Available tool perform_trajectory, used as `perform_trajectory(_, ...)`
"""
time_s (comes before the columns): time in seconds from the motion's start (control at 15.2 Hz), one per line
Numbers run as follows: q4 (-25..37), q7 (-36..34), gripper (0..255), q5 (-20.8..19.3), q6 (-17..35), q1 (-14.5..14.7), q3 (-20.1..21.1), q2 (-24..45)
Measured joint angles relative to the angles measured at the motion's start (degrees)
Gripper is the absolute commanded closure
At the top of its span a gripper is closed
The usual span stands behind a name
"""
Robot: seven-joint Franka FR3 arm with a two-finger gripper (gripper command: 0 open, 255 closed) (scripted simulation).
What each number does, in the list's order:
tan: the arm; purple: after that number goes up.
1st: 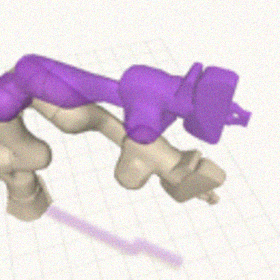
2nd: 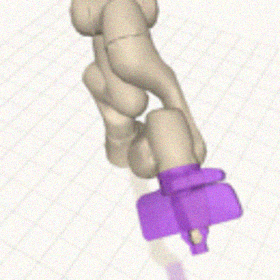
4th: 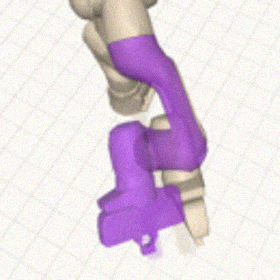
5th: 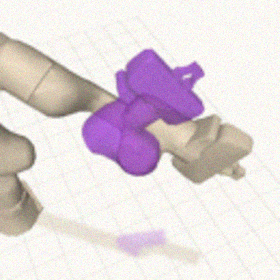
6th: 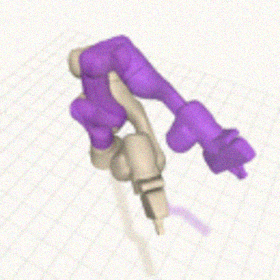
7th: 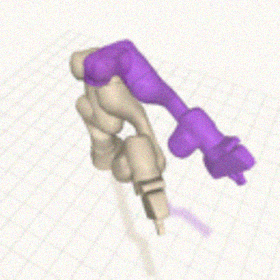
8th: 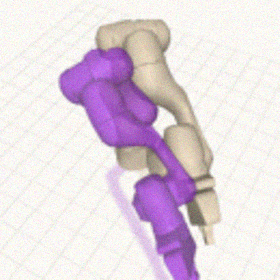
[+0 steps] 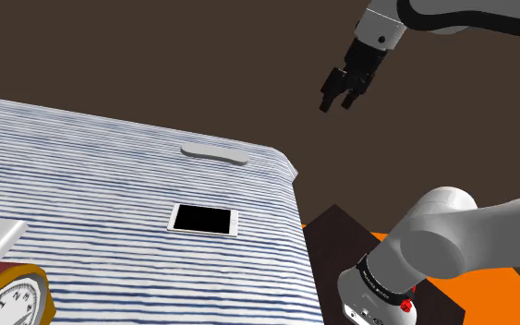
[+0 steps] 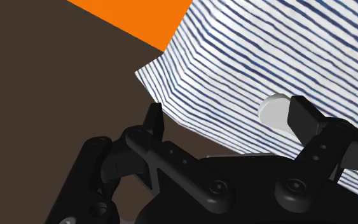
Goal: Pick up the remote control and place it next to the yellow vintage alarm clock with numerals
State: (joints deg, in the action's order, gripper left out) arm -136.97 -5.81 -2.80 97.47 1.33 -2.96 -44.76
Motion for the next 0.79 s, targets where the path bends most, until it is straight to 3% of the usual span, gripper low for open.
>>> perform_trajectory(0.2,0.3,1.7,0,-0.1,1.8,0.8,-0.3,2.3)
perform_trajectory(0.79,3.9,14.3,0,0.0,14.3,6.6,-1.7,20.0)
